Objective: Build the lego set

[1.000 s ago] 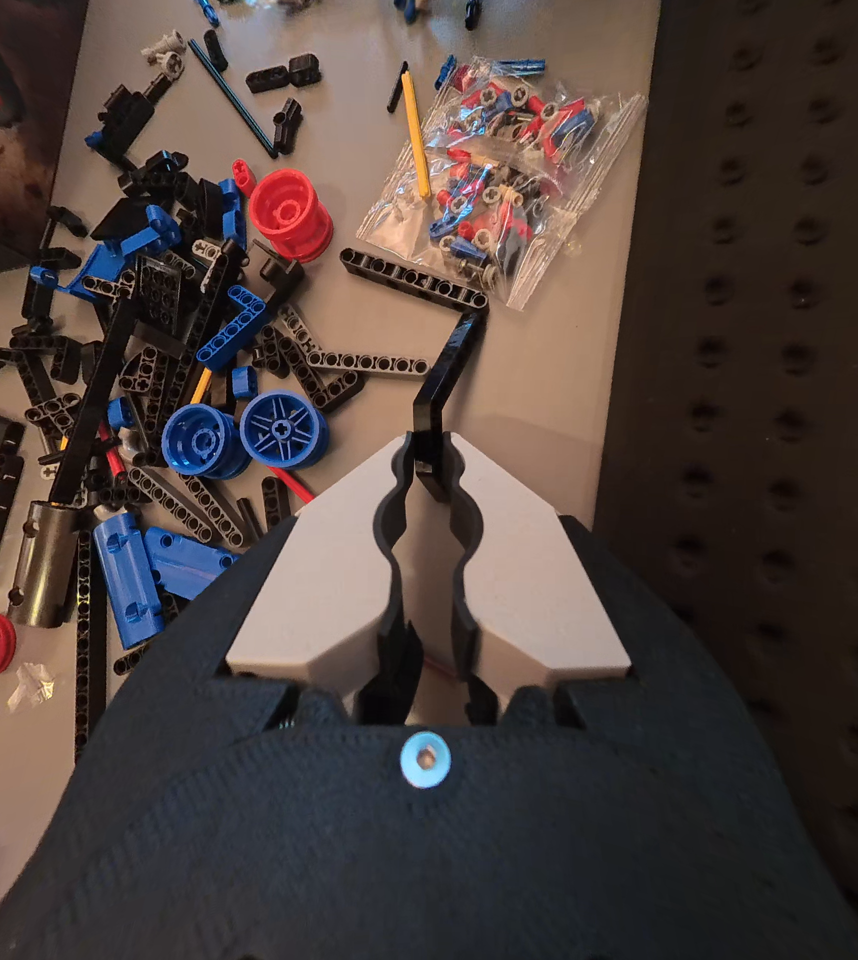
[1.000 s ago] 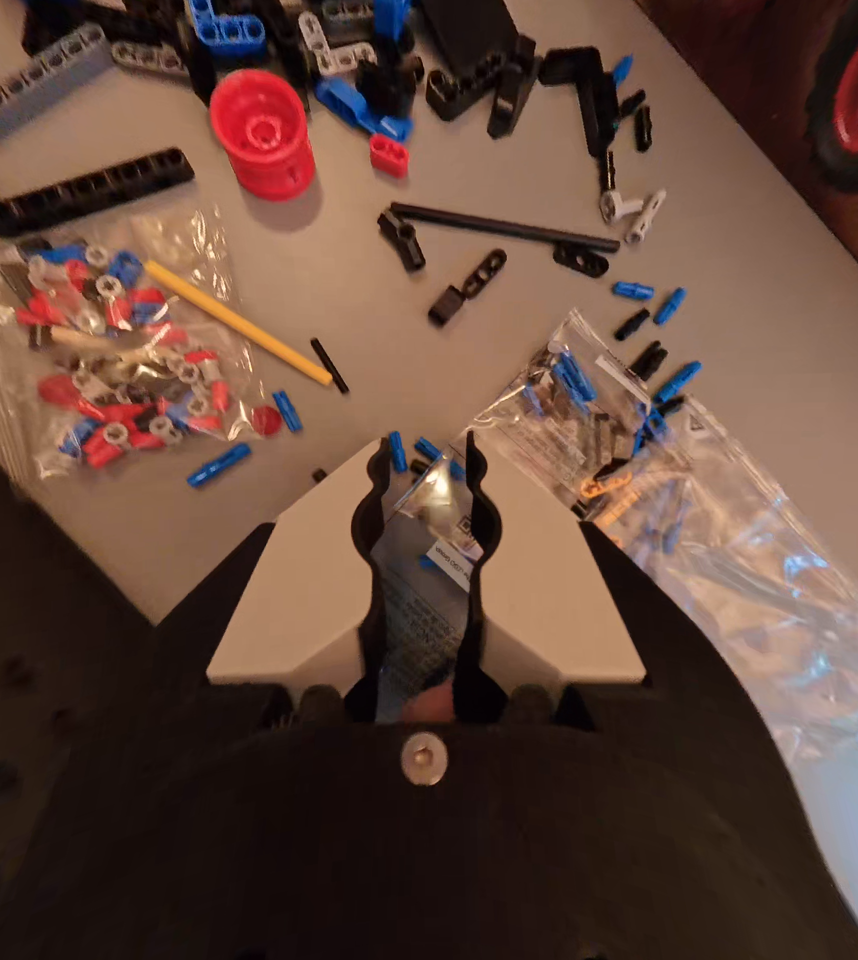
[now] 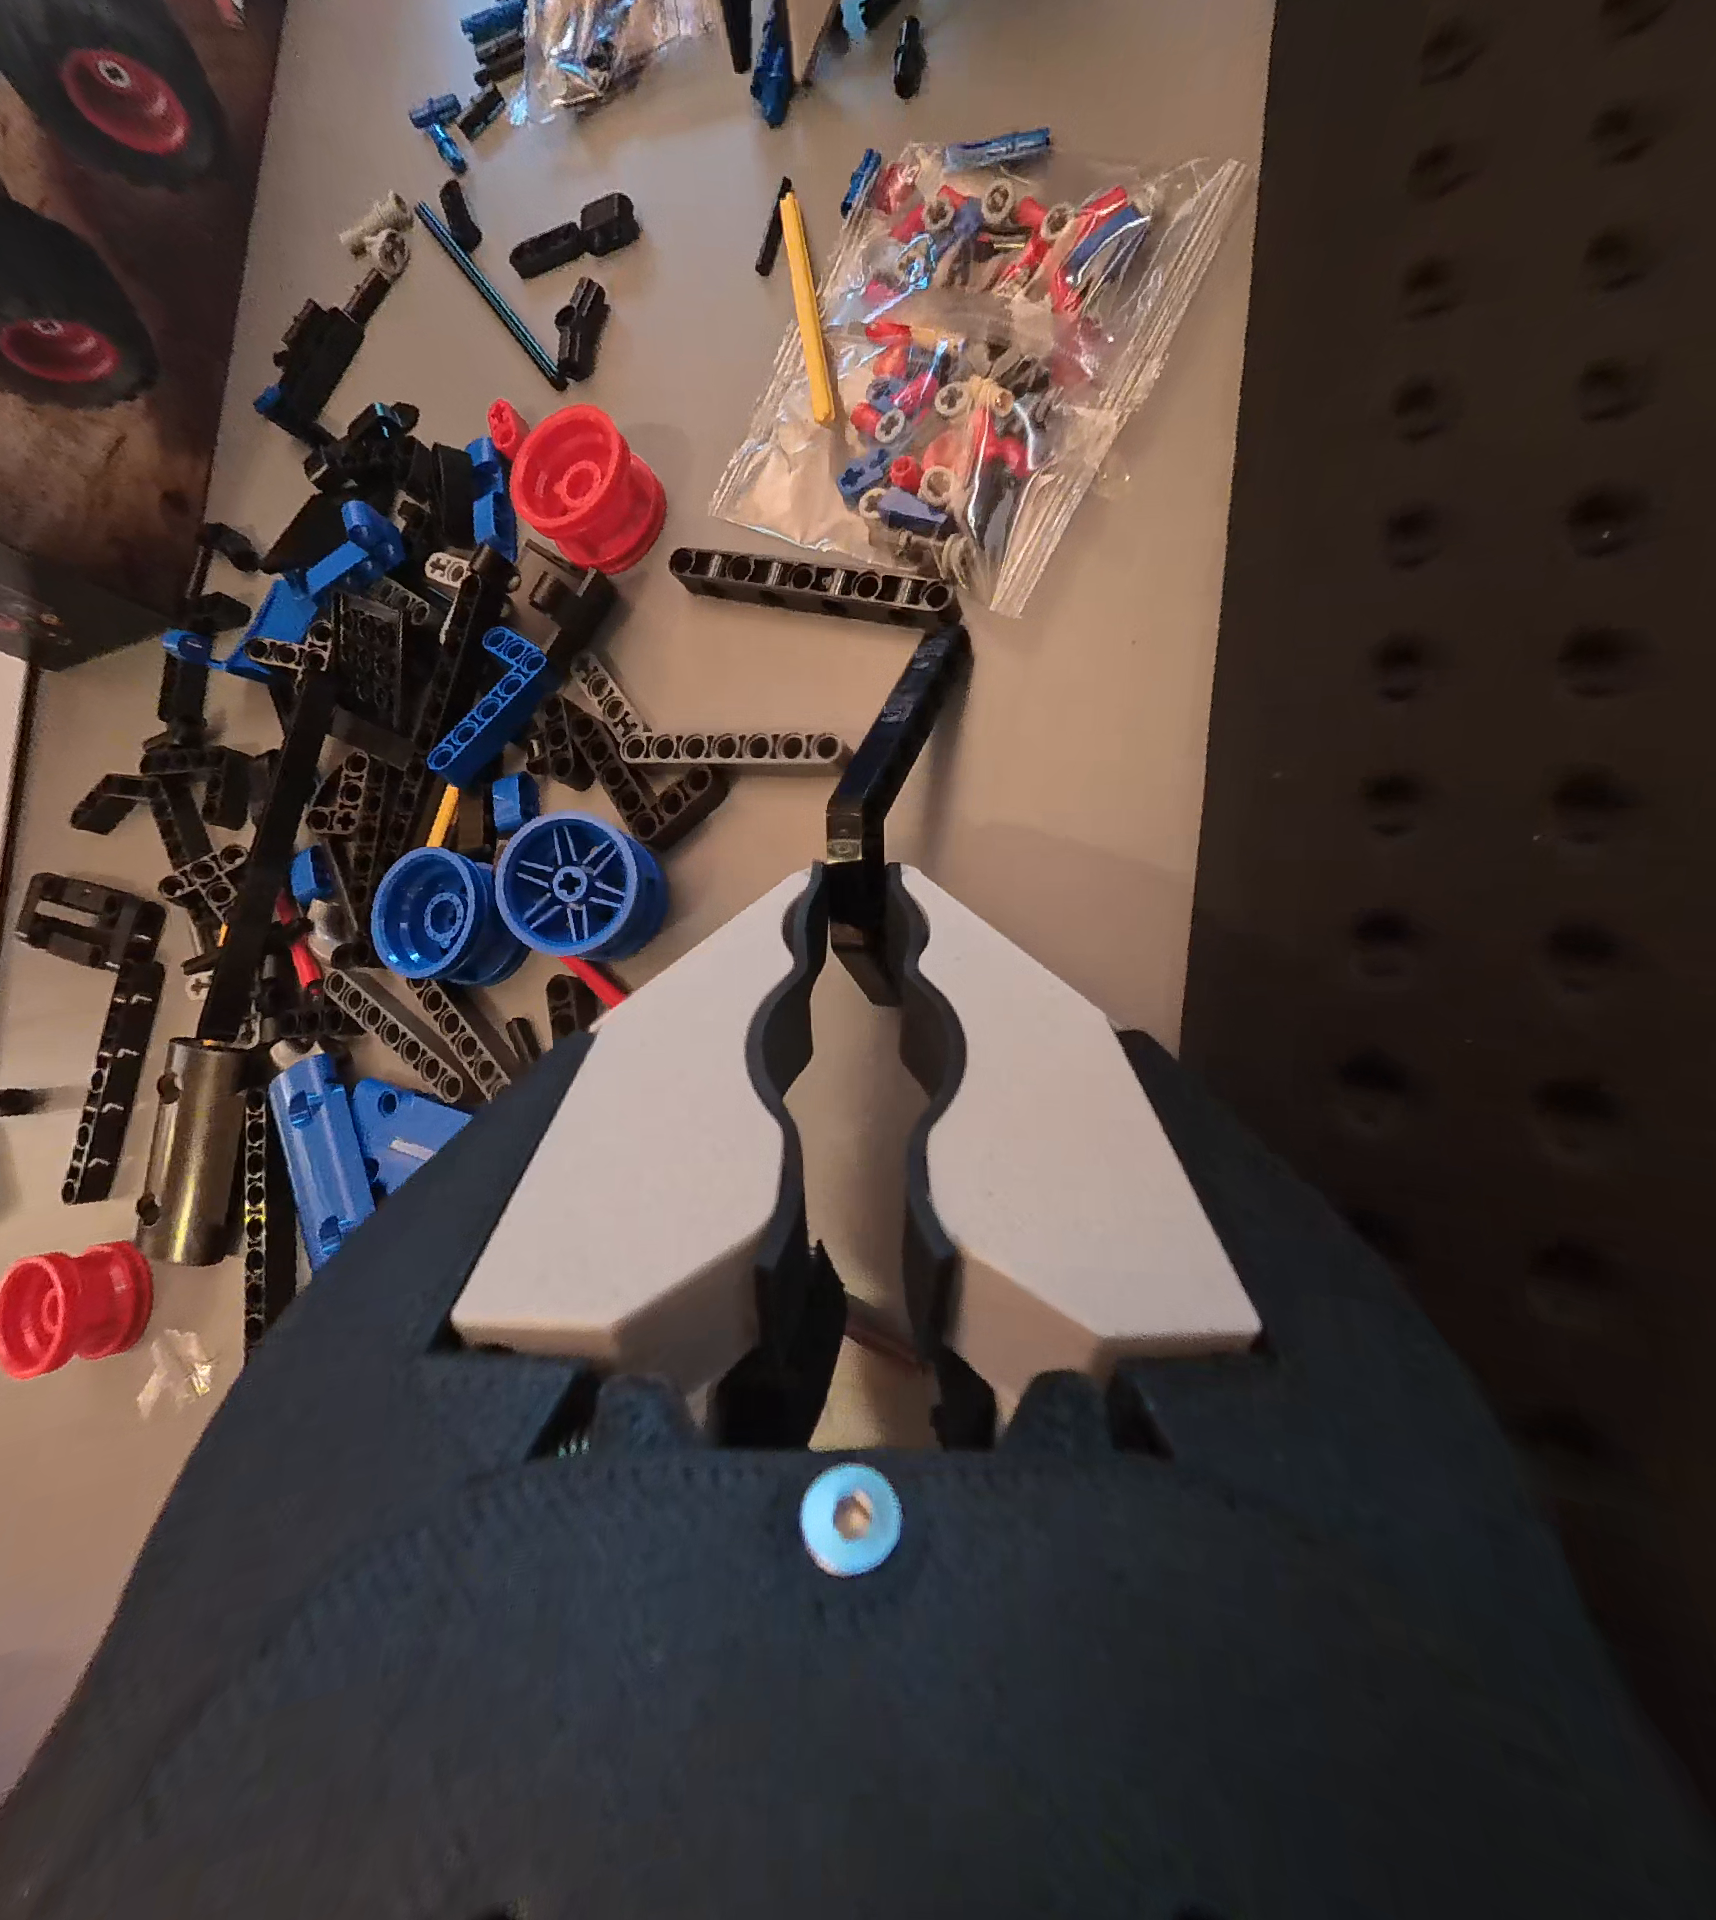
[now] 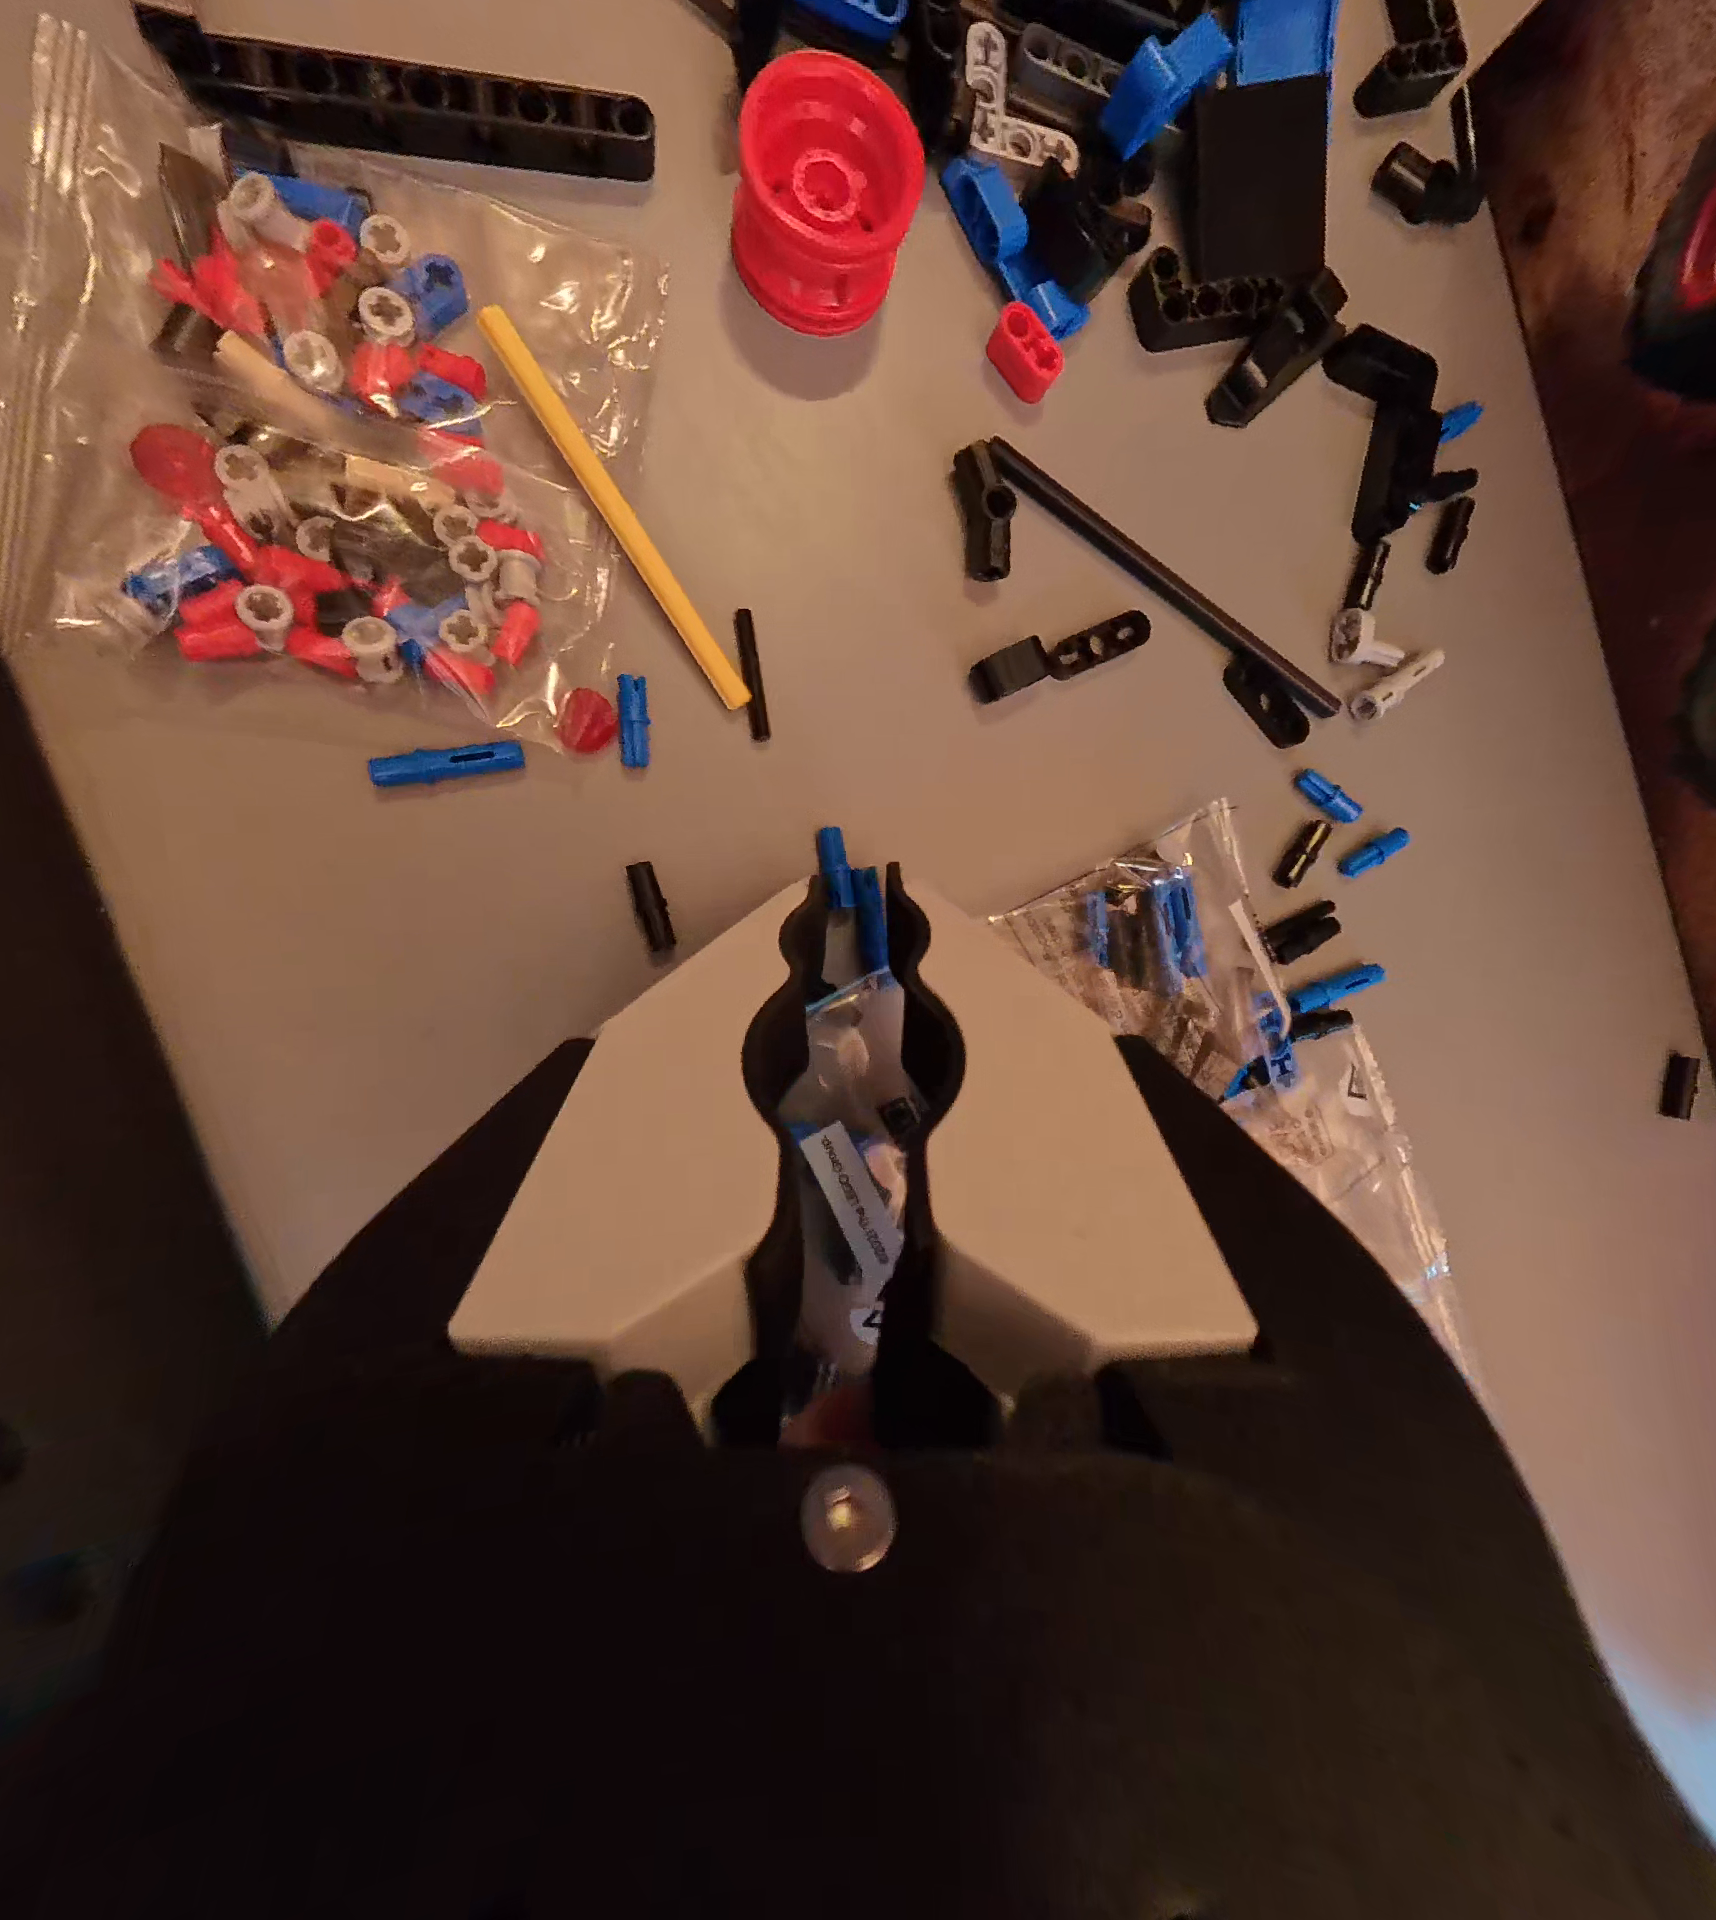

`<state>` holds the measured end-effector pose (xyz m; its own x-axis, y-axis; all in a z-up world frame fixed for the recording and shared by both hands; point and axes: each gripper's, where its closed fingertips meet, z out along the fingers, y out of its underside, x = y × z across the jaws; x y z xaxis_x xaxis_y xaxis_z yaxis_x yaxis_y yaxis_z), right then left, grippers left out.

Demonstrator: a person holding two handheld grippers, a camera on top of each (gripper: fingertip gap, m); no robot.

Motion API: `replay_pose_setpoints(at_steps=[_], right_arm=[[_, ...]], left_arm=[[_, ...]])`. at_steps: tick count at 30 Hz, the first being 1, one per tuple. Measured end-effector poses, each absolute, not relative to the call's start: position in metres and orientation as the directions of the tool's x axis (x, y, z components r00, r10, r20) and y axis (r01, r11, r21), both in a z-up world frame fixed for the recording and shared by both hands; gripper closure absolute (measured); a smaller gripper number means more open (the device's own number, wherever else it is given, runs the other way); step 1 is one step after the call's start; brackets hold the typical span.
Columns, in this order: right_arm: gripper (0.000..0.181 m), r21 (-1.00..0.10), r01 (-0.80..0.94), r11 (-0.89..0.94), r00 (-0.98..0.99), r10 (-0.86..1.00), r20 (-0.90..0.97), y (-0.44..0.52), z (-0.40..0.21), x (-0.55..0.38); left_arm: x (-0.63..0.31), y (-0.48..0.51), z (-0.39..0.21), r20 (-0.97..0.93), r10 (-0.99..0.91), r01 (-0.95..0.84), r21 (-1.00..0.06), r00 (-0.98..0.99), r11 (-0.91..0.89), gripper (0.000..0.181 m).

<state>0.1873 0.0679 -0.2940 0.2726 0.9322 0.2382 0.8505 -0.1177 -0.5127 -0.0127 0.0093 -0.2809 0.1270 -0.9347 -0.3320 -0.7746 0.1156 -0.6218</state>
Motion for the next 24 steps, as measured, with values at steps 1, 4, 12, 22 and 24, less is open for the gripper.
replay_pose_setpoints(at_steps=[1, 4, 12, 22, 24], right_arm=[[0.171, -0.514, 0.852, -0.101, 0.259, 0.934, 0.246, 0.068, -0.294, 0.186], [0.171, -0.506, 0.859, -0.081, 0.237, 0.938, 0.252, 0.067, -0.294, 0.184], [0.179, -0.494, 0.865, -0.086, 0.223, 0.948, 0.227, 0.066, -0.295, 0.184], [0.179, -0.618, 0.776, -0.125, 0.277, 0.948, 0.156, 0.062, -0.281, 0.167], [0.179, -0.634, 0.766, -0.107, 0.270, 0.949, 0.166, 0.061, -0.272, 0.161]], left_arm=[[-0.013, 0.009, -0.282, -0.331, -0.935, -0.776, -0.620, 0.124, 0.117, 0.173], [-0.014, 0.009, -0.282, -0.331, -0.935, -0.774, -0.622, 0.127, 0.115, 0.173], [-0.013, 0.007, -0.282, -0.377, -0.920, -0.777, -0.610, 0.112, 0.155, 0.173], [-0.026, -0.006, -0.285, -0.430, -0.900, -0.775, -0.591, 0.069, 0.223, 0.148], [-0.029, -0.010, -0.282, -0.400, -0.914, -0.756, -0.620, 0.073, 0.210, 0.143]])
